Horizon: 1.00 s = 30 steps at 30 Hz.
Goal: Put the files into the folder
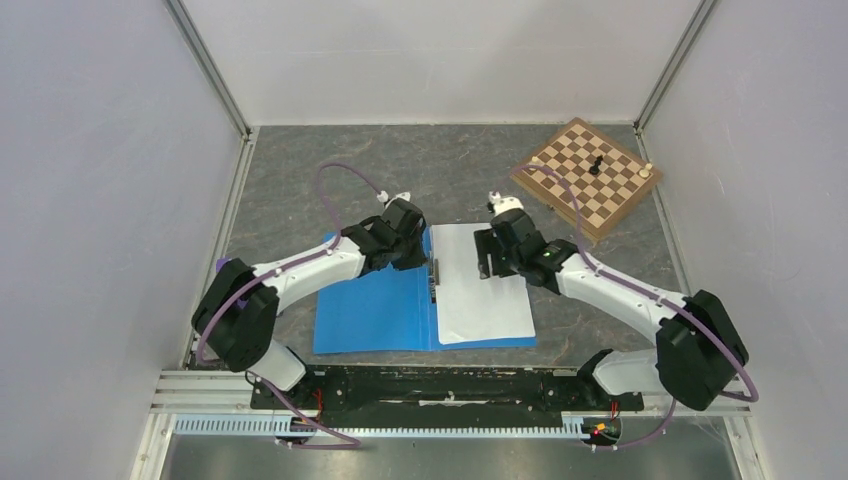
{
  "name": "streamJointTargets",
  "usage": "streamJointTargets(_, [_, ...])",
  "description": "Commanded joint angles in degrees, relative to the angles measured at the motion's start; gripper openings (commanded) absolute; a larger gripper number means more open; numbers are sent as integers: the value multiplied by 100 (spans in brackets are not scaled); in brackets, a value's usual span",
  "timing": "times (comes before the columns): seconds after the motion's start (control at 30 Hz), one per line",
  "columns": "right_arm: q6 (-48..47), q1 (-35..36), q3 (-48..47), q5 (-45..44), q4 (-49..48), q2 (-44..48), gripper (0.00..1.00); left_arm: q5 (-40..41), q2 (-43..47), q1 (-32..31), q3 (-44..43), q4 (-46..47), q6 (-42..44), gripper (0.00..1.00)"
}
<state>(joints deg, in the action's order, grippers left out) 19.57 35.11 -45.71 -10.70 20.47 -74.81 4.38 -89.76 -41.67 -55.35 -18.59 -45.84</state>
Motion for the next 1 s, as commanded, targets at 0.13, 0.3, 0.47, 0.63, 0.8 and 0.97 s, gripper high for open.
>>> streamJointTargets(0.13, [693,1251,-980,-556,-589,-1048,55,56,848,365,-299,-378,427,2])
streamJointTargets(0.3, [741,1484,-1441,-569,-688,-1714,44,-56,1213,708,-94,-468,479,2])
streamJointTargets(0.47, [741,1597,-1715,-563,-698,-2139,41,-121,1516,968,67,-557,531,2])
streamJointTargets(0.63, [754,1684,-1825,-533,-711,-2384,37,-225,1679,1132,180,-593,558,2])
streamJointTargets(0.8, [776,1733,-1828,-524,-744,-2486,33,-254,1740,1187,234,-602,570,2])
streamJointTargets(0.97, [773,1745,-1837,-490,-751,-2548,32,-276,1717,1190,251,-603,577,2])
